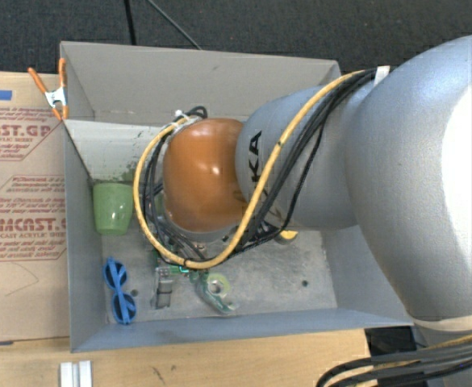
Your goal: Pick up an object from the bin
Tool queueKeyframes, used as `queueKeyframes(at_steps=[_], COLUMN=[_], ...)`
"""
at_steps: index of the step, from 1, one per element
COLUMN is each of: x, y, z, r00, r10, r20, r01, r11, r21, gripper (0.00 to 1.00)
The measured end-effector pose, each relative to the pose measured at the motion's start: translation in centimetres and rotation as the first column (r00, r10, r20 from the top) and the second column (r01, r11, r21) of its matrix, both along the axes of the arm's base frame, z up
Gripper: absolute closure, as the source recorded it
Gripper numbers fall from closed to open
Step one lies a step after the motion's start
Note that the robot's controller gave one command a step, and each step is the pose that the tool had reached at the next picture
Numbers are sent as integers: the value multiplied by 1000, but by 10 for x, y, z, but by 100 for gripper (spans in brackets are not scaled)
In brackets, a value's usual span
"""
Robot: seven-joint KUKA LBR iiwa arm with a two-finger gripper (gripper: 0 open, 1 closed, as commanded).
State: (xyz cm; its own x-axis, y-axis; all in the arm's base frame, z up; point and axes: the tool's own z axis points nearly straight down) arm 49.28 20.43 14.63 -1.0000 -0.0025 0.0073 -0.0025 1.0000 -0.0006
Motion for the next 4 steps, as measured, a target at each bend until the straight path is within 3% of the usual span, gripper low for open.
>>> queueKeyframes(at_steps=[1, 2, 3, 4], x=[67, 66, 66, 38], y=[-41, -37, -37, -48], z=[-52, -49, -49, -76], r00=[1000, 1000, 1000, 985], r10=[6, 9, 9, -175], r20=[5, 8, 8, 8], r01=[-6, -9, -9, 175], r11=[1000, 1000, 1000, 985], r21=[-1, 2, 2, 3], gripper=[0, 100, 0, 0])
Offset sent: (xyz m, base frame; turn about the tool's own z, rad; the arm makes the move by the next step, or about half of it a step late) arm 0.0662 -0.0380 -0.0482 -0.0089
